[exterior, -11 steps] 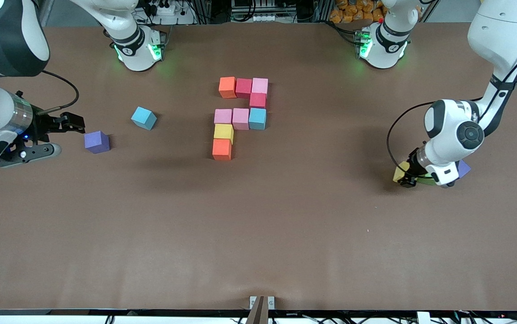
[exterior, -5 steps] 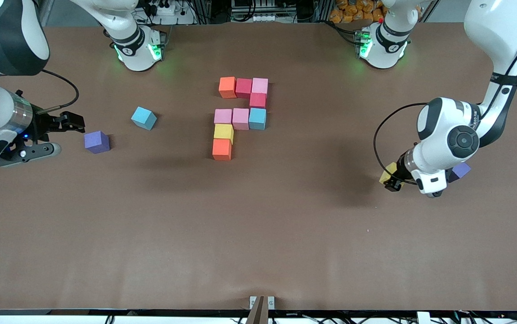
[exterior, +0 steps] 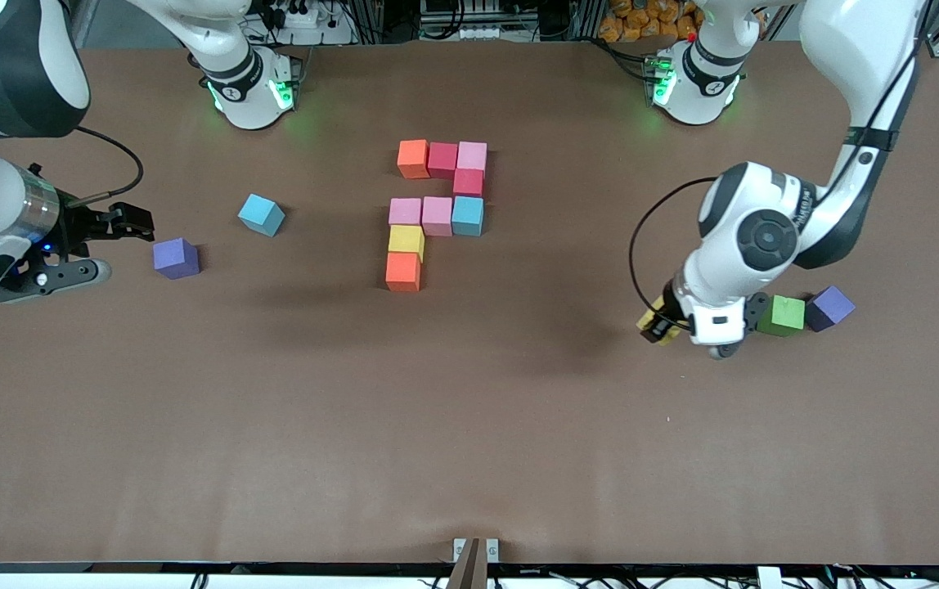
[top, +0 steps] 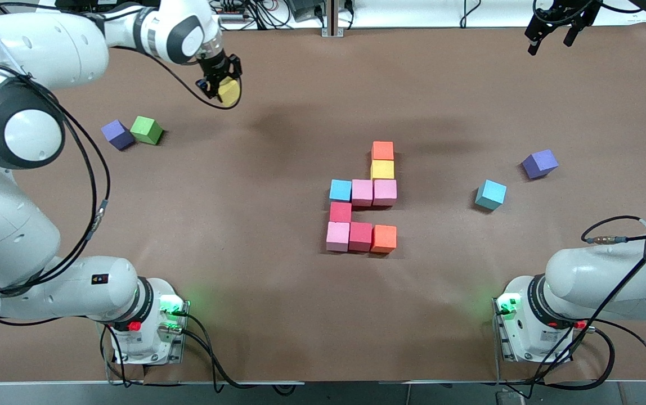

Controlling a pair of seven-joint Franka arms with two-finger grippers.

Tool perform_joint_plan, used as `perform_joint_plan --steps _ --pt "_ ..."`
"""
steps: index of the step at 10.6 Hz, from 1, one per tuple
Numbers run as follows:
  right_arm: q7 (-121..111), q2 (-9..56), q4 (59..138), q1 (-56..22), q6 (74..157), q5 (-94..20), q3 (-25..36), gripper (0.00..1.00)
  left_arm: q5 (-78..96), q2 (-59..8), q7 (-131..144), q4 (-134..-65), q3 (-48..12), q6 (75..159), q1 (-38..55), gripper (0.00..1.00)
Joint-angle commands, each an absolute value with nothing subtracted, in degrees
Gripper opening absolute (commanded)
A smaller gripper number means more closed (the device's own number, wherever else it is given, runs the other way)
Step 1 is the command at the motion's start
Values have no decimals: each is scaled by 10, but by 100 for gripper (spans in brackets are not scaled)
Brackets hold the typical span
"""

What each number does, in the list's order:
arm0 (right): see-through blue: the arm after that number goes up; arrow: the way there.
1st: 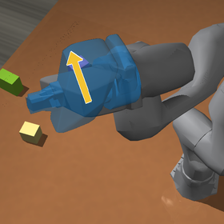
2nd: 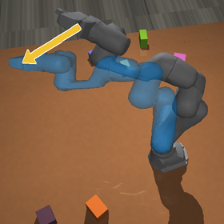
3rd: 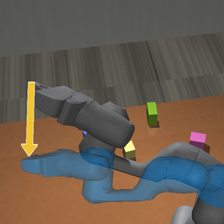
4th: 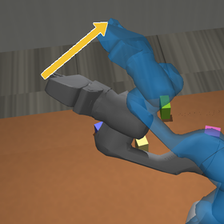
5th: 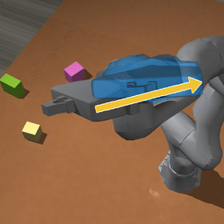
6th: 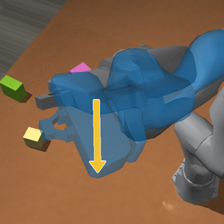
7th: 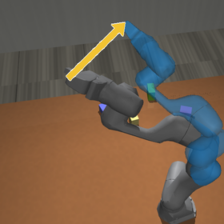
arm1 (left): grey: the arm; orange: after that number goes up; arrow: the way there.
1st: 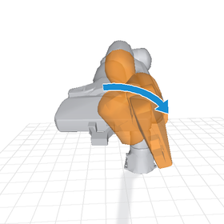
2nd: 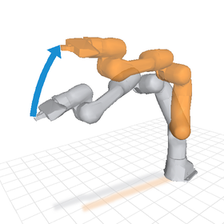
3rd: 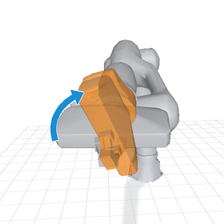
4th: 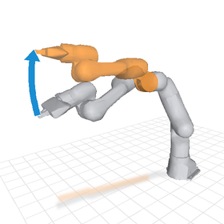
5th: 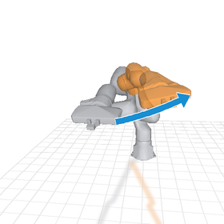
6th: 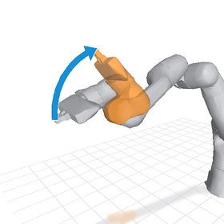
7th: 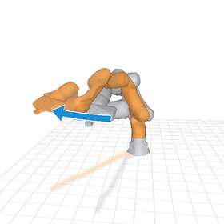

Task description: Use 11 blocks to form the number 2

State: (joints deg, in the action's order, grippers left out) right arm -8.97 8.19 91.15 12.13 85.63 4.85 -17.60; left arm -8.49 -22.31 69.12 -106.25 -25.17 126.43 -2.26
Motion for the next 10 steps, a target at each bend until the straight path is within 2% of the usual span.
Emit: perform_joint_plan --steps 1,6,10 --pt "-98 69 924 136 857 39 -185 100 -98 -243 581 -1028 -248 1250 11 0" --pt "-111 81 932 140 878 39 -182 100 -98 -248 356 -1005 -247 1249 53 0" --pt "-169 74 1040 155 977 40 -162 100 -98 -280 115 -973 -248 1250 66 0"
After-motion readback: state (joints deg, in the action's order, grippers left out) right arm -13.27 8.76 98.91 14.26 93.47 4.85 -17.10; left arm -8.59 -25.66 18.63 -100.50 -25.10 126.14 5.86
